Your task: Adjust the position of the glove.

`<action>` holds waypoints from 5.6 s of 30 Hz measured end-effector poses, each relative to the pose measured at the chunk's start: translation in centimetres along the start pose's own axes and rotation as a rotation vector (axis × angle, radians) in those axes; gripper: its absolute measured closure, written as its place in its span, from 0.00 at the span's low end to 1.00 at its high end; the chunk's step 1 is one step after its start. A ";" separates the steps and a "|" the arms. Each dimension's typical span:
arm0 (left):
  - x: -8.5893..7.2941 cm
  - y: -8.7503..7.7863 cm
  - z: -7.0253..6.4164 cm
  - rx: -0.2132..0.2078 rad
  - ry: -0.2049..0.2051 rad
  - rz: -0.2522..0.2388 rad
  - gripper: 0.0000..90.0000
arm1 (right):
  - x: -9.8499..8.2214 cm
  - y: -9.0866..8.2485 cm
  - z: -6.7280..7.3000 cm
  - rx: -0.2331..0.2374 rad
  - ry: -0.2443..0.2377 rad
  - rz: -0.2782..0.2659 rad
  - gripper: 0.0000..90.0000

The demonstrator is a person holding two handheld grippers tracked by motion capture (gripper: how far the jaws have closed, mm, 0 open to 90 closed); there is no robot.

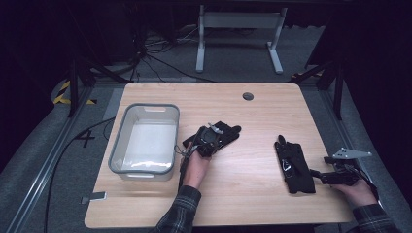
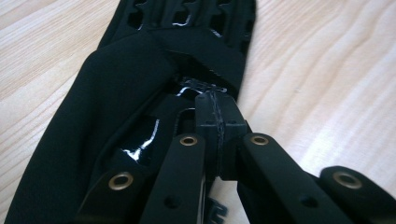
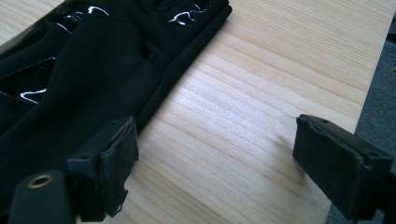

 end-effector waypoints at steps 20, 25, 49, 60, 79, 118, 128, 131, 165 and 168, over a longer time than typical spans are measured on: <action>-0.5 -0.1 -2.8 -0.126 0.042 0.043 1.00 | 0.0 0.0 0.0 0.003 -0.003 0.002 0.16; -0.5 -0.5 -4.5 -0.171 0.071 0.043 1.00 | 0.0 0.0 0.0 0.003 -0.003 0.002 0.16; -0.6 -2.7 -12.9 -0.365 0.196 0.032 1.00 | 0.0 0.0 0.0 0.004 -0.006 0.004 0.16; 0.0 -5.3 -9.7 -0.316 0.147 -0.038 1.00 | 0.0 0.0 0.0 0.004 -0.007 0.003 0.16; -4.3 -4.7 -8.9 -0.308 0.160 0.061 1.00 | 0.0 0.0 0.0 0.003 -0.006 0.003 0.16; -3.1 -5.2 -6.4 -0.258 0.075 -0.028 0.75 | 5.2 5.2 7.2 0.289 -0.199 0.081 1.00; -3.3 -5.1 -6.5 -0.262 0.076 -0.019 0.73 | 5.4 6.1 9.6 0.368 -0.249 0.094 1.00; -3.4 -5.1 -6.5 -0.264 0.074 -0.019 0.72 | 5.4 6.3 10.2 0.387 -0.262 0.100 1.00; -4.1 -4.0 -7.7 -0.277 0.072 0.048 0.61 | 4.1 5.2 10.4 0.371 -0.270 0.103 1.00; -4.1 -4.0 -7.9 -0.287 0.073 0.050 0.67 | 4.1 5.3 10.4 0.368 -0.271 0.103 1.00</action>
Point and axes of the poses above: each handheld gripper's, and its own axes: y roughly forward along the jaws, x roughly out of its top, z roughly to its left, the point moved 10 cm from there along y, roughly forward along the jaws, and after that the axes turned 15 degrees about x, right-handed, at the moved point
